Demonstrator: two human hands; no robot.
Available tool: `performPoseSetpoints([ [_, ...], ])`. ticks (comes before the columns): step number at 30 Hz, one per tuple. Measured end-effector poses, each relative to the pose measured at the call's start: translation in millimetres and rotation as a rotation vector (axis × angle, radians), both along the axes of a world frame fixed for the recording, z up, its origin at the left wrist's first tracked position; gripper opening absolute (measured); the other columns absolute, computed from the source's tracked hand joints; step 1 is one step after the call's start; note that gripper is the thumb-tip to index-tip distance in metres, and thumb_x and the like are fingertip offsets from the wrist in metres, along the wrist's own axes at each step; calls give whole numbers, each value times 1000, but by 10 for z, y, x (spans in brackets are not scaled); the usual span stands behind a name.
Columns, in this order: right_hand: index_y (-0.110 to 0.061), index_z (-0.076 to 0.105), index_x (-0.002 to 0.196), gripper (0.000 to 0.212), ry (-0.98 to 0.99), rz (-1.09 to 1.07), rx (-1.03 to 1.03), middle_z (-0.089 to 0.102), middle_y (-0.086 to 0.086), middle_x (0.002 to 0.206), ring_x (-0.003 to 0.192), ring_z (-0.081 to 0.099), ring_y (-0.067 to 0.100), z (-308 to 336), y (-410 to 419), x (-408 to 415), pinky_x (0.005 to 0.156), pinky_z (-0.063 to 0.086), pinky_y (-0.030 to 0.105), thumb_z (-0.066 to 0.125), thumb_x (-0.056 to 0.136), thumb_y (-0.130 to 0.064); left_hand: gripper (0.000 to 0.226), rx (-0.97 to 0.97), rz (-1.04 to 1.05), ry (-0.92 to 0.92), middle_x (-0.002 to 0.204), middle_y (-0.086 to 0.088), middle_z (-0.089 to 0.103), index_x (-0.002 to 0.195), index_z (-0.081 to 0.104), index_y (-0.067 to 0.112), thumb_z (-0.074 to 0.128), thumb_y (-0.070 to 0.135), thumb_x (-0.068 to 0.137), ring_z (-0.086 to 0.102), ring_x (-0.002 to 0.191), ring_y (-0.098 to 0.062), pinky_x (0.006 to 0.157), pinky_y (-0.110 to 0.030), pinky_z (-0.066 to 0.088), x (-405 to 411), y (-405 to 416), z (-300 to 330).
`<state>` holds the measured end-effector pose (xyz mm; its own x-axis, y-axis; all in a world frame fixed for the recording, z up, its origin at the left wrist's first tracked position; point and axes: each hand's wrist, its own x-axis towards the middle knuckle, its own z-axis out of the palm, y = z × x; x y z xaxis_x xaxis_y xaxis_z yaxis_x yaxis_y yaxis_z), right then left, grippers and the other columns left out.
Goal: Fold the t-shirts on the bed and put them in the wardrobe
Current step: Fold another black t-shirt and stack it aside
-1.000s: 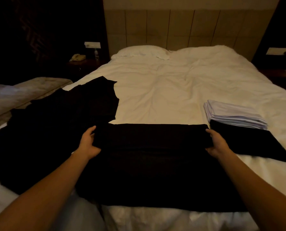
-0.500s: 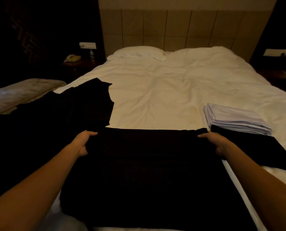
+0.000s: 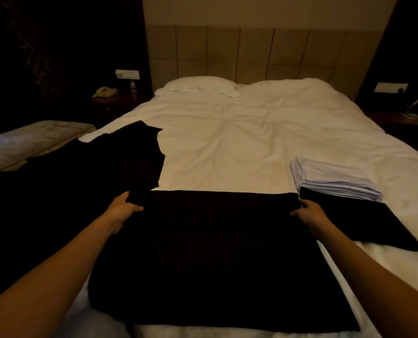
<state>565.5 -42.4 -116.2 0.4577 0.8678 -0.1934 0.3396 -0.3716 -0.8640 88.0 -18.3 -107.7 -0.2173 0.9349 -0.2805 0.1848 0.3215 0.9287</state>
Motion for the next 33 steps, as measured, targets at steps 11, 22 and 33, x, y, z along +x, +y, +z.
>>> performPoseSetpoints([
  [11,-2,50,136,50,-634,205,220,51,19,138,129,46,33,81,-421,-571,106,38,39,60,90,-16,59,418,-67,1078,145,-19,41,141,47,8,66,22,88,39,134,-37,108,-47,36,470,-317,-79],
  [22,-2,45,141,54,-710,272,33,41,16,151,142,32,30,-179,-153,-668,114,30,40,42,102,-39,49,388,-263,1237,135,-7,56,136,53,16,32,46,103,54,119,-25,97,-41,44,596,-93,-352],
  [33,-12,50,140,48,-806,521,138,53,14,138,128,48,29,-109,647,-768,103,40,38,42,103,-41,39,386,-496,1026,113,-7,59,113,62,15,39,45,102,56,103,-24,90,-40,48,785,774,-247],
])
